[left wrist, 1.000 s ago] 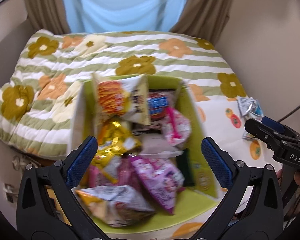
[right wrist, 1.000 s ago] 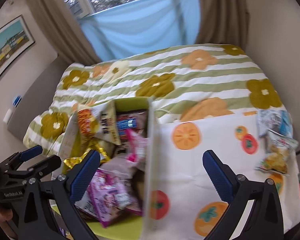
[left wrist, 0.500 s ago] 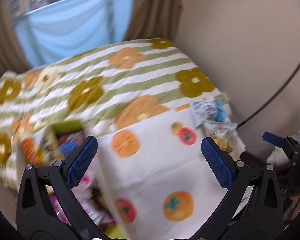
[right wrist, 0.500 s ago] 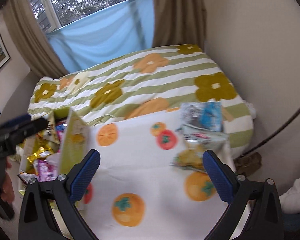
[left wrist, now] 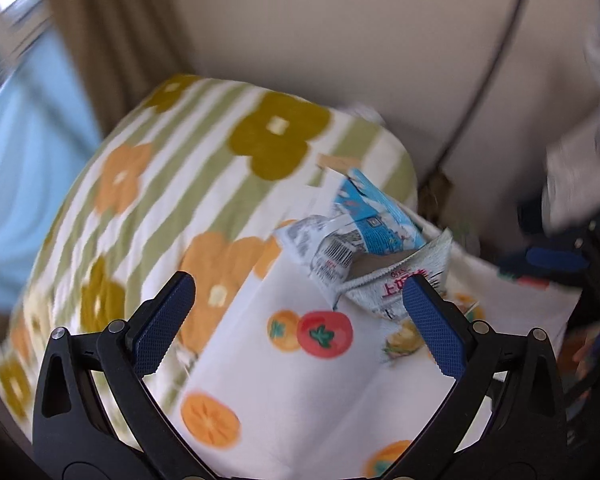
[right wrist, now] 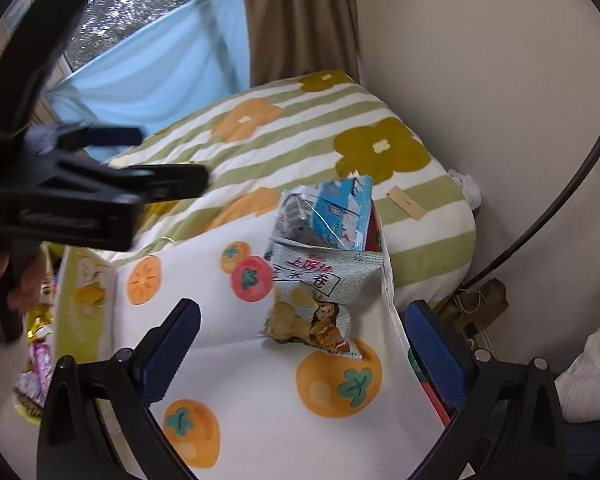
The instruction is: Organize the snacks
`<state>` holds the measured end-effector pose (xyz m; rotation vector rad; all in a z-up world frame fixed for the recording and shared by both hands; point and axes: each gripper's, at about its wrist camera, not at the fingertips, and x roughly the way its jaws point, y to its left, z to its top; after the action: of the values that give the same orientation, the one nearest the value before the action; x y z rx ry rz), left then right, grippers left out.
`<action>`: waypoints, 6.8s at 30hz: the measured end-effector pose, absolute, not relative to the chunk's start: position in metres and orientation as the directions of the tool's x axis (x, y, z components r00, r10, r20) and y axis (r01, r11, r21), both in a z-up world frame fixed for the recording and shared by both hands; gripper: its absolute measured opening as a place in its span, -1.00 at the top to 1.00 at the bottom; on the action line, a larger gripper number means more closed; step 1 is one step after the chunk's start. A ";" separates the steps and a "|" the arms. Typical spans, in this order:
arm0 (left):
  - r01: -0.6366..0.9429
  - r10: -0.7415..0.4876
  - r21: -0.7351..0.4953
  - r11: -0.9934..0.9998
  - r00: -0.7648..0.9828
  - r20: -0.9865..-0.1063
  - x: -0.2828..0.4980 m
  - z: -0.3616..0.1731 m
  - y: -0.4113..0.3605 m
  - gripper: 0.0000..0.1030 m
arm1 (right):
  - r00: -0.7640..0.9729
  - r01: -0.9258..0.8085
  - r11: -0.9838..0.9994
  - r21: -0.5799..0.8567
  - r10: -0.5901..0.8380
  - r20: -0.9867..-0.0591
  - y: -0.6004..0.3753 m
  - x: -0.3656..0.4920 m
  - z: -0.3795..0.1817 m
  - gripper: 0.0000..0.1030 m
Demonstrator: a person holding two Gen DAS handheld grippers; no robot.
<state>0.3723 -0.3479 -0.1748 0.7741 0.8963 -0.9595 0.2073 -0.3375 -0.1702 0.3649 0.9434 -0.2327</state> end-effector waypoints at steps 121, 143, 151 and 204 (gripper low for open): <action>0.079 -0.091 -0.057 0.995 0.555 -0.827 0.306 -0.092 0.181 -1.00 | 0.551 -0.128 0.957 0.259 0.286 -0.784 0.005 0.260 -0.107 -0.11; 0.025 -0.027 -0.014 1.000 0.616 -0.787 0.230 -0.094 0.166 -1.00 | 0.568 -0.086 0.963 0.255 0.258 -0.781 0.003 0.217 -0.117 -1.00; 0.050 -0.027 0.013 0.999 0.726 -0.688 0.147 -0.036 0.101 -1.00 | 0.670 -0.090 0.972 0.217 0.220 -0.709 -0.046 0.157 -0.063 -1.00; 0.088 -0.045 0.056 0.995 0.850 -0.525 0.021 0.003 0.021 -1.00 | 0.815 0.094 0.995 0.035 -0.056 -0.577 -0.139 0.007 -0.008 -0.99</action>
<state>0.0214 0.0207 0.0032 0.0792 0.5503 -0.0700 0.0074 -0.1393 -0.0078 0.0633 0.6134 -0.0801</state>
